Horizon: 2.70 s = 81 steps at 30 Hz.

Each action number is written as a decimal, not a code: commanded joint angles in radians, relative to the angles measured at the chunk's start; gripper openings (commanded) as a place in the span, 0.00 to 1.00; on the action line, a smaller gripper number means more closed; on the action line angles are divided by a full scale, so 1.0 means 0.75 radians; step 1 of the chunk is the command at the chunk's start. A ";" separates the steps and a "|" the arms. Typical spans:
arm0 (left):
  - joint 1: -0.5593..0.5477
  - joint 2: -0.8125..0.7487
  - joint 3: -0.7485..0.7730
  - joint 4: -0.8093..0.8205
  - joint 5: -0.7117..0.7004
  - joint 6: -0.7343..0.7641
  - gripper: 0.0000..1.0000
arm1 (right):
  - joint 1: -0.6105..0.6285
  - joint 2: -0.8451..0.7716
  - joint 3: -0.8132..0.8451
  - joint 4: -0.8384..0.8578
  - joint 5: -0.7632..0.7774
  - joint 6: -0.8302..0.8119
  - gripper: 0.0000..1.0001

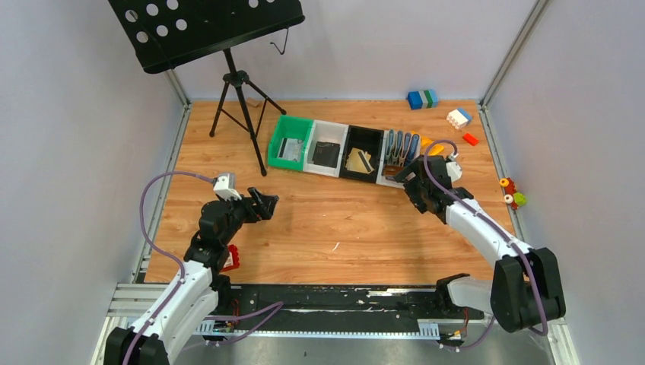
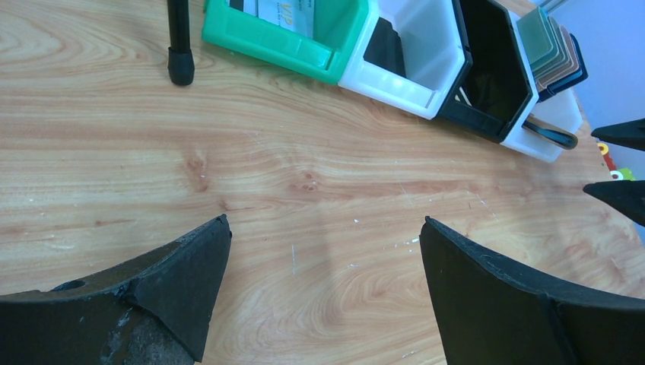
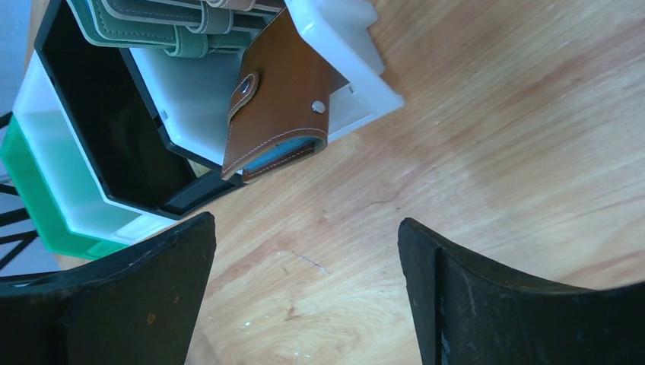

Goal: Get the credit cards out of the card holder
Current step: Pick up the card holder from the storage box.

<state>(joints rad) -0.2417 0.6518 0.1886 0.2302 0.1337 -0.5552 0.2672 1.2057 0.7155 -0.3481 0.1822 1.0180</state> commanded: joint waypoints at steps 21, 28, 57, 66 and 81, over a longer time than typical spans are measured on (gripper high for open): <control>0.003 0.071 0.007 0.085 0.024 0.016 0.99 | 0.001 0.273 0.038 0.310 0.165 0.386 0.37; 0.003 0.099 0.011 0.097 0.035 0.013 0.99 | 0.000 0.144 0.036 0.294 0.191 0.306 0.17; -0.153 0.278 0.022 0.583 0.550 -0.102 0.99 | 0.000 -0.474 -0.024 0.380 -1.304 -0.727 0.15; -0.209 0.319 0.208 0.631 0.716 -0.396 1.00 | 0.076 -0.281 0.027 0.505 -1.608 -0.692 0.12; -0.429 0.551 0.618 0.437 1.078 -0.384 0.94 | 0.287 -0.204 0.250 0.480 -1.714 -0.796 0.13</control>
<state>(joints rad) -0.5087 1.0561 0.5877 0.6090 0.8337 -0.8654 0.4671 1.0351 0.8120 -0.0189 -1.0504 0.4763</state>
